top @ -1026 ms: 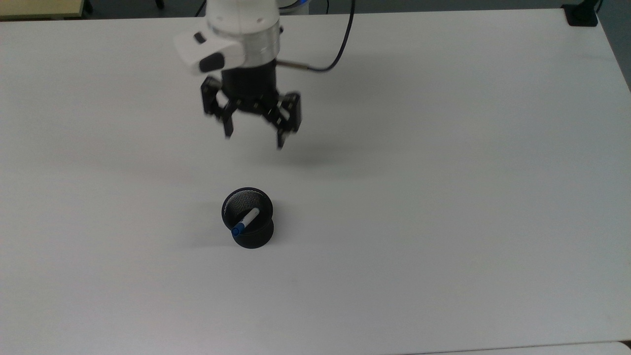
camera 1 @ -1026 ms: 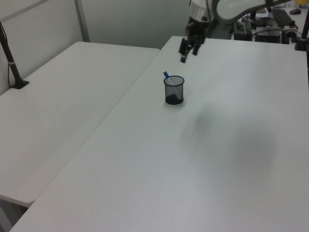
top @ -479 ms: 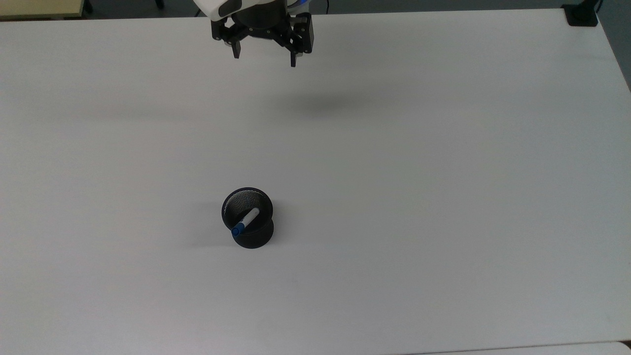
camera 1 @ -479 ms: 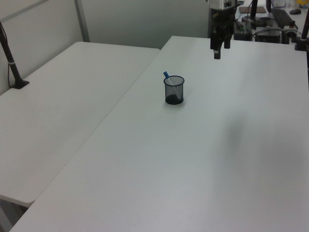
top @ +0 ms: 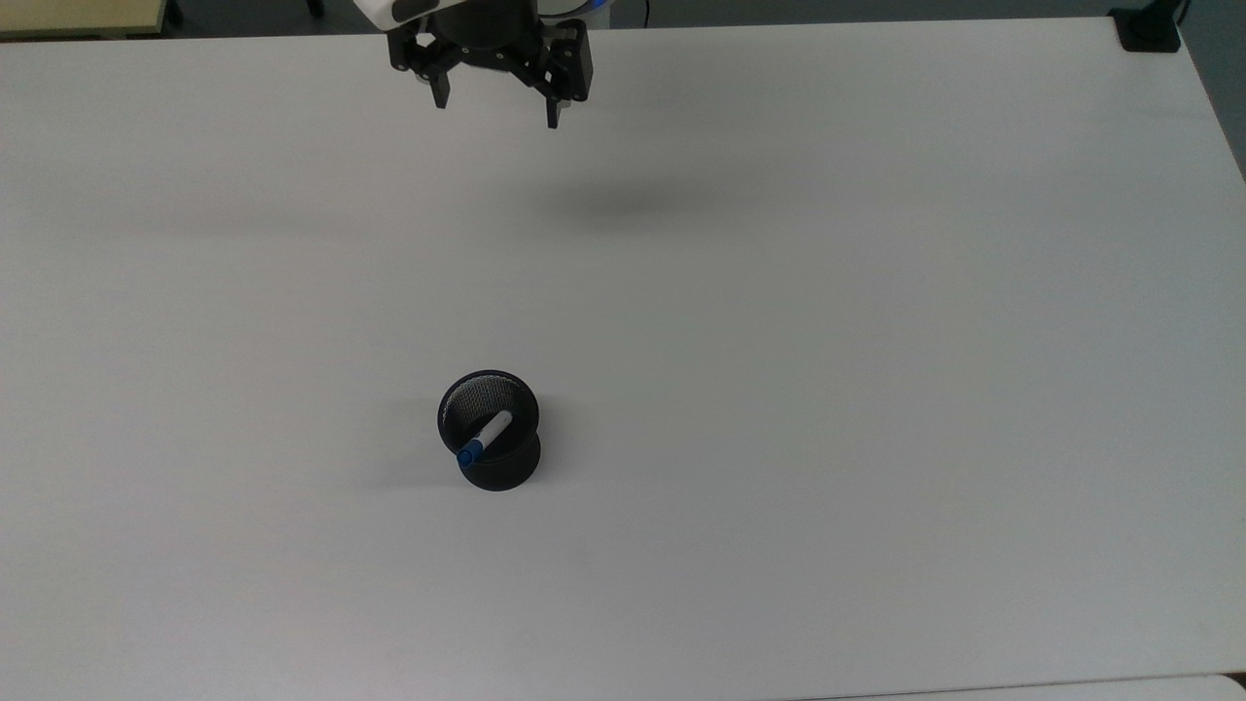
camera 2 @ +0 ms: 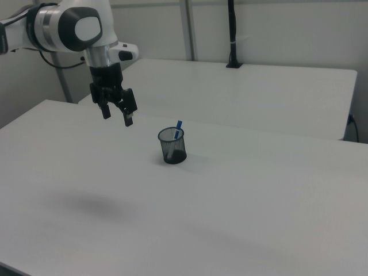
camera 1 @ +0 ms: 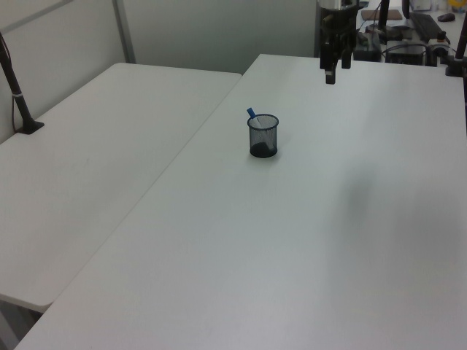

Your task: Insert the marker

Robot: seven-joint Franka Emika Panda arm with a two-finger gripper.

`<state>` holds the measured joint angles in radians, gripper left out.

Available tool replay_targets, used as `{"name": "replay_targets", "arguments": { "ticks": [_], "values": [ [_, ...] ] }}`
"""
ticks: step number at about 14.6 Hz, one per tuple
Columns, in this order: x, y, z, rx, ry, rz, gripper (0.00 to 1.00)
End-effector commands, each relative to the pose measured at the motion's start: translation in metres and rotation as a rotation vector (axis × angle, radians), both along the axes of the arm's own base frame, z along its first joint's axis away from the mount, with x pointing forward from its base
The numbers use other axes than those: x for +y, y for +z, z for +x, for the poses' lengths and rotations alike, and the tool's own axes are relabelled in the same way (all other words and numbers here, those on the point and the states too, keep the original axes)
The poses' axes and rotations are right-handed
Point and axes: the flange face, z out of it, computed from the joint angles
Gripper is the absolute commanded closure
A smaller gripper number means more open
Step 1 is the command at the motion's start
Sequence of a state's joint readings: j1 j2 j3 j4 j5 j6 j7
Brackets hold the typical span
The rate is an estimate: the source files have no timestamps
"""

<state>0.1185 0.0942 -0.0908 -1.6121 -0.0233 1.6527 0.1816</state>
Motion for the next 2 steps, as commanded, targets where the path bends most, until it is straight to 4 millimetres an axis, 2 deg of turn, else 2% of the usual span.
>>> {"name": "replay_targets", "arguments": {
  "ticks": [1,2],
  "values": [
    [-0.0094,0.009,-0.0116,-0.001,0.001,0.008,0.0],
    [-0.0094,0.009,-0.0116,-0.001,0.001,0.008,0.0]
  ]
}}
